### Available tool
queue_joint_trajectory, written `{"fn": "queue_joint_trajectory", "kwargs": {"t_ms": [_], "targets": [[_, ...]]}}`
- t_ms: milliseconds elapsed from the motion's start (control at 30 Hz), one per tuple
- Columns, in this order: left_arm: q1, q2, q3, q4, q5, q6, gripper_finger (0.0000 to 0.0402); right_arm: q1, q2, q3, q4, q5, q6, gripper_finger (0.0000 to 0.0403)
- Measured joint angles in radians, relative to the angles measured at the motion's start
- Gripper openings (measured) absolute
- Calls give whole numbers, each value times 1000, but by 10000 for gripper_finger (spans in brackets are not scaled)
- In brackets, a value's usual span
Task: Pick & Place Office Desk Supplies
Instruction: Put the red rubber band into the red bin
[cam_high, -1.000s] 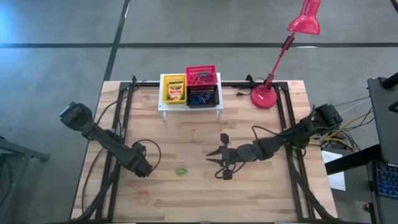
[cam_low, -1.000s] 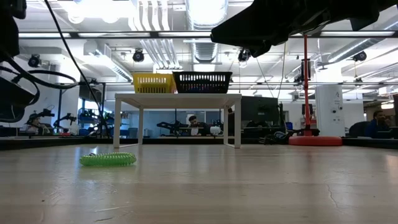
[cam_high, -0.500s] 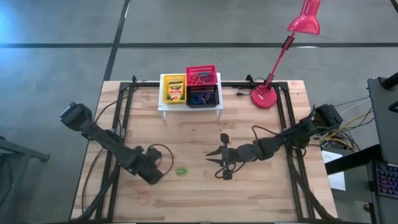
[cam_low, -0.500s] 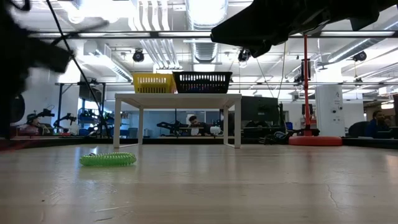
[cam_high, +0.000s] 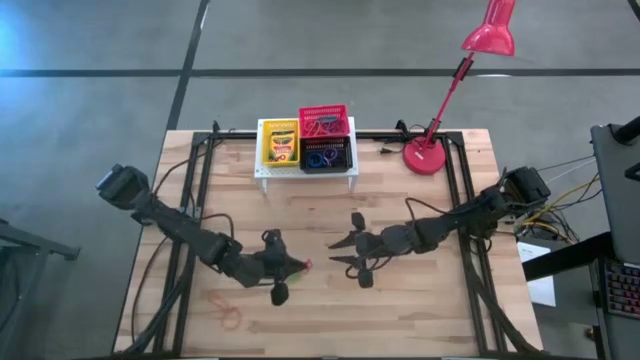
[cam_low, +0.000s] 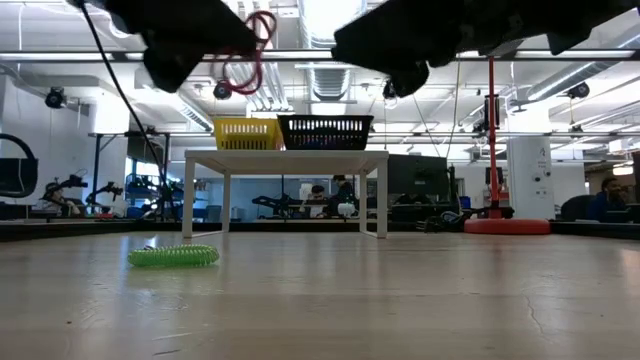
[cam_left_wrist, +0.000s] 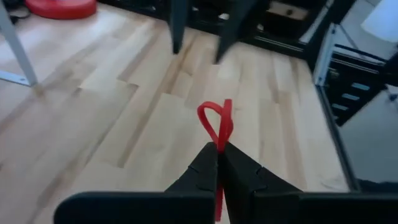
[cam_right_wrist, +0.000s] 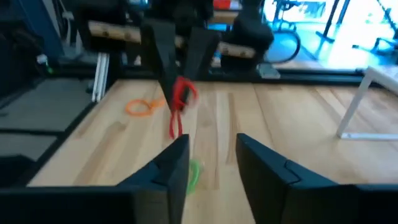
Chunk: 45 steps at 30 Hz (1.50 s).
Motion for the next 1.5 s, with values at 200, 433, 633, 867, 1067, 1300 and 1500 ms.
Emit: {"fn": "queue_joint_trajectory", "kwargs": {"t_ms": [200,433,633,867,1067,1300,1500], "targets": [[33,0,-1,-2,0,13,12,-28,5,0,75,-54,-17,181],[39,1,-1,-3,1,17,12,-65,152,68,193,-154,-55,208],[39,1,-3,-6,1,17,12,-71,222,182,112,-155,-90,197],[39,1,-3,-14,1,17,12,-72,216,257,-81,-154,-113,123],[40,1,-3,-35,-2,13,31,-71,194,277,-182,-155,-104,21],[44,1,-49,-36,-10,-15,132,-72,124,272,-342,-91,-18,10],[47,1,-136,-32,-61,-145,207,-122,11,306,-517,30,-23,9]]}}
